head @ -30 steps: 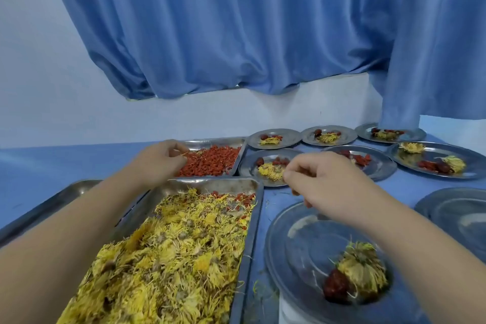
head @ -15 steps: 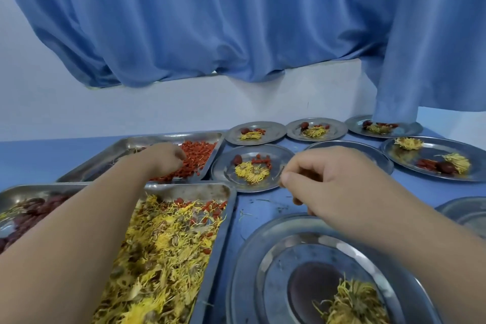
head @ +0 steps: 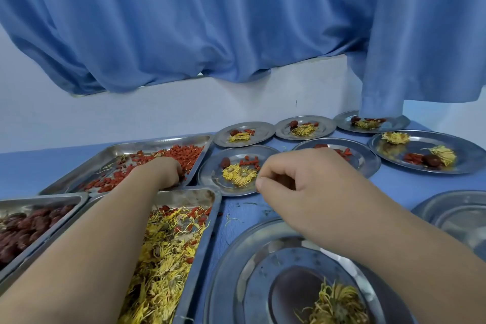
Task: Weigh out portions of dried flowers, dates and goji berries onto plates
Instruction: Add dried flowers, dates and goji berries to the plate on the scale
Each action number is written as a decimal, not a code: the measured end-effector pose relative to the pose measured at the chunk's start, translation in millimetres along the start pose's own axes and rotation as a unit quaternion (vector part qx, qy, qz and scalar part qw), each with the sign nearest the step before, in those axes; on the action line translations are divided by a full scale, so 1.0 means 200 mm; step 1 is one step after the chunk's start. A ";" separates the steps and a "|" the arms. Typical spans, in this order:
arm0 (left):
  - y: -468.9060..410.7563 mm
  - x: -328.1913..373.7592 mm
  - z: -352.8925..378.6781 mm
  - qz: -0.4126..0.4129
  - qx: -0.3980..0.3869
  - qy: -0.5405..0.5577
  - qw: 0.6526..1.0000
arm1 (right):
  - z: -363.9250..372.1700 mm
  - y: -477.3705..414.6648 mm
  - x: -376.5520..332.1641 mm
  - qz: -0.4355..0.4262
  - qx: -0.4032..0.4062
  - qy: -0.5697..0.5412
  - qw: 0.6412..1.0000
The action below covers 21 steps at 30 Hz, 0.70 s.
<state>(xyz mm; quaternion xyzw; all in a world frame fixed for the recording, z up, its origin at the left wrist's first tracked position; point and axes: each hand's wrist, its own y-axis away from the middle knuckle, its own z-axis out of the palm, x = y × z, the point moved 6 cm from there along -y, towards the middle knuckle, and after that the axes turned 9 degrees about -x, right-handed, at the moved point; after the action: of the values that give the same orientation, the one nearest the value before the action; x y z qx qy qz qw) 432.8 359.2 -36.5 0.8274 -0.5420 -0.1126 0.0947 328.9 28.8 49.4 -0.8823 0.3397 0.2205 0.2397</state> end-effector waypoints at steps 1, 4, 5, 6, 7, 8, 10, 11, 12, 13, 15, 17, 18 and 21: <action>0.00 0.00 0.00 -0.003 0.002 -0.005 1.000 | 0.00 0.00 0.00 -0.004 -0.001 0.004 1.000; 0.00 -0.01 -0.01 -0.008 0.012 -0.008 1.000 | 0.01 0.01 -0.02 -0.013 -0.007 0.010 1.000; 0.01 -0.01 -0.01 -0.009 0.016 -0.009 1.000 | 0.01 0.01 -0.02 -0.015 -0.008 0.011 1.000; 0.01 -0.02 -0.02 -0.010 0.022 -0.007 1.000 | 0.01 0.01 -0.02 -0.015 -0.010 0.011 1.000; 0.01 -0.02 -0.02 -0.011 0.026 -0.005 1.000 | 0.01 0.01 -0.01 -0.013 -0.010 0.010 1.000; 0.02 -0.02 -0.03 -0.009 0.027 -0.005 1.000 | 0.01 0.00 -0.01 -0.011 -0.010 0.011 1.000; 0.03 -0.03 -0.03 -0.003 0.030 0.000 1.000 | 0.00 0.00 0.00 -0.008 -0.010 0.014 1.000; 0.03 -0.03 -0.03 0.002 0.035 0.010 0.999 | 0.00 0.00 0.00 -0.007 -0.008 0.014 1.000; 0.04 -0.03 -0.04 0.006 0.044 0.028 0.999 | -0.01 0.00 0.01 -0.006 -0.005 0.014 1.000; 0.05 -0.04 -0.06 0.010 0.059 0.049 0.997 | -0.01 0.00 0.01 -0.007 -0.001 0.014 1.000; 0.07 -0.05 -0.11 0.024 0.090 0.086 0.992 | -0.02 0.00 0.01 -0.009 0.007 0.016 1.000; 0.10 -0.08 -0.17 0.037 0.107 0.131 0.985 | -0.03 0.00 0.02 -0.011 0.009 0.018 1.000; 0.12 -0.10 -0.18 0.043 0.109 0.165 0.979 | -0.03 0.00 0.02 -0.012 0.010 0.017 1.000; 0.15 -0.17 -0.20 0.054 0.114 0.254 0.959 | -0.04 0.00 0.02 -0.015 0.014 0.017 1.000</action>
<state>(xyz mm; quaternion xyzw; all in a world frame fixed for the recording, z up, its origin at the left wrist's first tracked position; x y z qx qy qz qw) 405.4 379.9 12.9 0.8037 -0.5530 0.1694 0.1399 332.3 22.2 53.4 -0.8876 0.3332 0.1973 0.2495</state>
